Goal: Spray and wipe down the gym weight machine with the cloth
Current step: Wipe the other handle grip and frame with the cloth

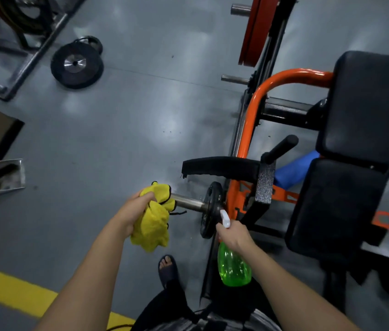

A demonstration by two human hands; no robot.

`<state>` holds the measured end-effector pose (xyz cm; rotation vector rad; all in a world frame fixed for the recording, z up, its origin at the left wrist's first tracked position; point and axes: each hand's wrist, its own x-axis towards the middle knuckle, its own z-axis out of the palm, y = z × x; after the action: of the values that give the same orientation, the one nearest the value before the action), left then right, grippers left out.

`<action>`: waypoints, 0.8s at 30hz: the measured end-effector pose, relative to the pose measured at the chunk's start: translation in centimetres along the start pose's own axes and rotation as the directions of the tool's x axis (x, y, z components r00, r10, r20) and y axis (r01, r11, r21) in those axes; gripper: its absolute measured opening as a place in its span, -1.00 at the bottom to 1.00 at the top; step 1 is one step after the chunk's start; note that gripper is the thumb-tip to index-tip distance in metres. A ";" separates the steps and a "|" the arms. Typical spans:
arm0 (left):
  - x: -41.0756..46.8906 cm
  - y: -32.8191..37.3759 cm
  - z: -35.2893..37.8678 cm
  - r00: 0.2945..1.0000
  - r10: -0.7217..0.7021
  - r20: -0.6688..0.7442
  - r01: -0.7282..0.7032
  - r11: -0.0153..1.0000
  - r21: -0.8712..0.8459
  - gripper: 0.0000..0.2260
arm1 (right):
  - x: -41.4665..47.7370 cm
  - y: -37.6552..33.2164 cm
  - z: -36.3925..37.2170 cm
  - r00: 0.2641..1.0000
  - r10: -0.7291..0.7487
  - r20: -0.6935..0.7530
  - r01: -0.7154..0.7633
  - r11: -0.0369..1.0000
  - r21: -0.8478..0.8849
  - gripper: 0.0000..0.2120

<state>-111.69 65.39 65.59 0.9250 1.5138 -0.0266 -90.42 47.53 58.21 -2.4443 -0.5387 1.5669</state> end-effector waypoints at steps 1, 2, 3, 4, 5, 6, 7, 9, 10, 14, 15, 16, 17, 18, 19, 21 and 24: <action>0.4 -0.2 -0.4 1.000 0.009 -0.004 -0.009 1.000 0.007 -0.84 | 0.0 -0.3 0.3 1.000 0.010 -0.026 -0.010 1.000 -0.003 -0.61; 0.7 -0.5 -0.9 1.000 0.016 0.000 -0.016 1.000 0.015 -0.83 | -0.3 -0.6 0.5 0.998 0.032 -0.047 -0.031 0.999 0.010 -0.58; 0.8 -0.8 -1.6 1.000 0.025 0.006 -0.025 0.999 0.025 -0.83 | -0.6 -1.1 1.0 0.997 0.045 -0.070 -0.045 0.999 0.013 -0.59; 0.8 -1.5 -2.6 0.999 0.033 0.022 -0.034 0.999 0.027 -0.82 | -1.0 -1.7 1.9 0.994 0.057 -0.092 -0.057 0.998 0.006 -0.63; 0.9 -2.0 -3.9 0.999 0.042 0.033 -0.043 0.999 0.030 -0.81 | -1.2 -2.4 2.8 0.990 0.071 -0.124 -0.071 0.997 0.007 -0.66; 1.2 -2.6 -5.2 0.998 0.050 0.040 -0.051 0.998 0.030 -0.81 | -1.4 -3.0 3.6 0.984 0.093 -0.151 -0.091 0.996 0.025 -0.67; 1.3 -3.2 -6.6 0.998 0.053 0.041 -0.054 0.998 0.034 -0.82 | -1.4 -3.3 4.5 0.978 0.121 -0.171 -0.114 0.992 0.049 -0.63; 1.2 -4.7 -9.5 0.998 0.047 0.044 -0.049 0.997 0.053 -0.84 | -1.9 -4.0 6.3 0.968 0.166 -0.188 -0.152 0.985 0.087 -0.53; 1.3 -5.3 -10.7 0.998 0.046 0.046 -0.049 0.997 0.065 -0.86 | -2.3 -4.3 7.0 0.966 0.178 -0.187 -0.164 0.983 0.087 -0.52; 1.3 -7.0 -14.4 0.998 0.061 0.013 -0.062 0.994 0.094 -0.89 | -4.1 -5.0 10.1 0.969 0.180 -0.168 -0.177 0.984 0.034 -0.54; 1.3 -7.3 -15.0 0.998 0.058 0.003 -0.058 0.995 0.087 -0.88 | -4.2 -4.8 10.8 0.969 0.194 -0.153 -0.191 0.981 0.036 -0.52; 1.2 -7.7 -15.5 0.999 0.054 0.001 -0.054 0.996 0.076 -0.87 | -4.2 -4.6 11.5 0.967 0.213 -0.142 -0.208 0.977 0.049 -0.50; 1.0 -8.0 -15.9 0.999 0.053 0.003 -0.053 0.997 0.062 -0.86 | -4.4 -4.4 12.1 0.961 0.238 -0.144 -0.230 0.971 0.072 -0.48; 1.0 -8.4 -16.2 0.999 0.051 0.008 -0.051 0.997 0.052 -0.84 | -4.6 -4.2 12.7 0.953 0.264 -0.151 -0.253 0.963 0.093 -0.47; 1.0 -8.7 -16.5 0.999 0.046 0.012 -0.047 0.998 0.043 -0.81 | -4.9 -4.0 13.2 0.943 0.286 -0.168 -0.273 0.957 0.099 -0.48; 1.0 -9.2 -16.9 0.999 0.045 0.019 -0.046 0.998 0.031 -0.80 | -5.0 -3.6 14.2 0.945 0.275 -0.179 -0.266 0.961 0.075 -0.49; 1.0 -10.0 -17.3 0.998 0.056 0.026 -0.057 0.998 0.029 -0.80 | -5.1 -3.4 15.2 0.961 0.223 -0.167 -0.223 0.975 0.018 -0.54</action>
<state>-131.34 68.33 63.27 0.9871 1.4670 -0.0199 -106.72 48.05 57.18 -2.6841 -0.2418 1.4148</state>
